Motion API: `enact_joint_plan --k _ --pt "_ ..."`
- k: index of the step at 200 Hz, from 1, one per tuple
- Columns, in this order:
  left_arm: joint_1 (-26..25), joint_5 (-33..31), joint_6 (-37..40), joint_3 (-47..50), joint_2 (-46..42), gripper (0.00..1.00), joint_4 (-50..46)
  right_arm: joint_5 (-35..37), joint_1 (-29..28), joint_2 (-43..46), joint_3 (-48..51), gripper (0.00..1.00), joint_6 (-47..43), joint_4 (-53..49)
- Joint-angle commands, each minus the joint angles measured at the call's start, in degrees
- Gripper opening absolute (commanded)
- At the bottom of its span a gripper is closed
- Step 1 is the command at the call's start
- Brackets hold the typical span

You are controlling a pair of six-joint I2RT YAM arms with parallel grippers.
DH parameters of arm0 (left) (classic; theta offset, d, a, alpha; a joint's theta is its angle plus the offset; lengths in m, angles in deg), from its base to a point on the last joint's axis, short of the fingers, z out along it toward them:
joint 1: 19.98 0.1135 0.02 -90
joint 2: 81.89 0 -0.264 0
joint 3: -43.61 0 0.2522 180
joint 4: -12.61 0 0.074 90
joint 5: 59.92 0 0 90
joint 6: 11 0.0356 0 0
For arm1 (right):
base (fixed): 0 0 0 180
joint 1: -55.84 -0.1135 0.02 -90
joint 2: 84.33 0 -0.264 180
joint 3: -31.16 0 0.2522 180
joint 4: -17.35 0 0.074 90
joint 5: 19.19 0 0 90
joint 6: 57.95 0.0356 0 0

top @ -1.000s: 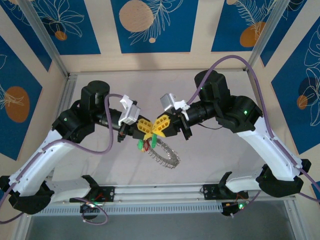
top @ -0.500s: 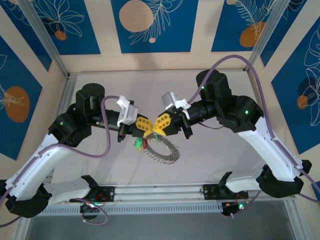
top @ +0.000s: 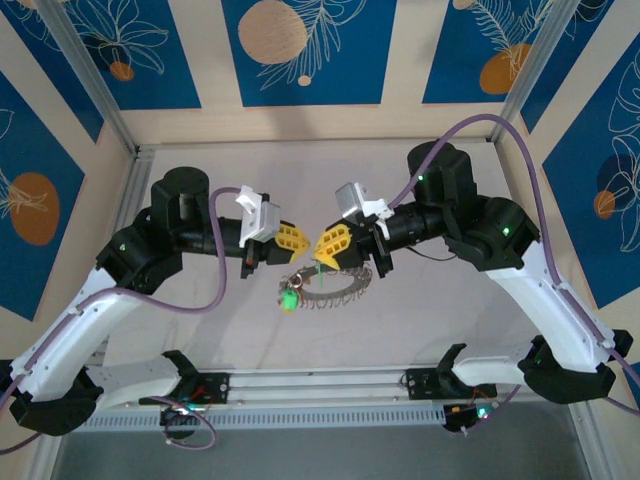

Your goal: Put the keys on the keyring

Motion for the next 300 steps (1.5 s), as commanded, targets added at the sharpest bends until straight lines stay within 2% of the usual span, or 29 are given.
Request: enact_joint_plan --k 1,19,39,59,73,80,113,170,300 --pt "-0.2 -0.9 -0.3 -0.6 -1.1 0.0 0.1 -1.6 0.6 1.3 0.6 0.0 0.9 2.2" --pt "-0.2 0.2 0.0 -0.8 -1.2 0.0 -0.7 -2.0 0.9 1.4 0.7 0.0 0.8 2.1" --pt "-0.2 5.7 0.8 -1.6 -0.9 0.0 -2.8 -3.7 1.5 1.0 0.6 0.0 0.5 1.8" --pt "-0.2 10.0 0.9 -1.2 -1.4 0.29 -2.6 -6.0 1.9 0.4 0.3 0.0 0.2 1.6" --pt "-0.2 11.3 1.1 -1.4 -1.6 0.39 -3.2 -8.2 2.2 0.0 -0.1 0.0 0.5 1.9" --pt "-0.3 11.4 1.4 -1.5 -1.6 0.41 -3.6 -9.3 2.3 -0.2 -0.5 0.0 0.5 1.8" --pt "-0.2 10.5 2.3 -1.1 -2.4 0.38 -3.5 -13.5 2.3 -3.0 -3.8 0.0 0.3 -0.4" --pt "-0.2 9.2 2.3 -1.7 -2.8 0.33 -2.8 -13.4 1.6 -4.2 -5.0 0.0 0.5 -0.7" --pt "-0.3 12.2 -0.2 -2.1 -0.4 0.33 2.2 -13.0 0.8 -5.4 -5.8 0.0 0.0 -1.2"
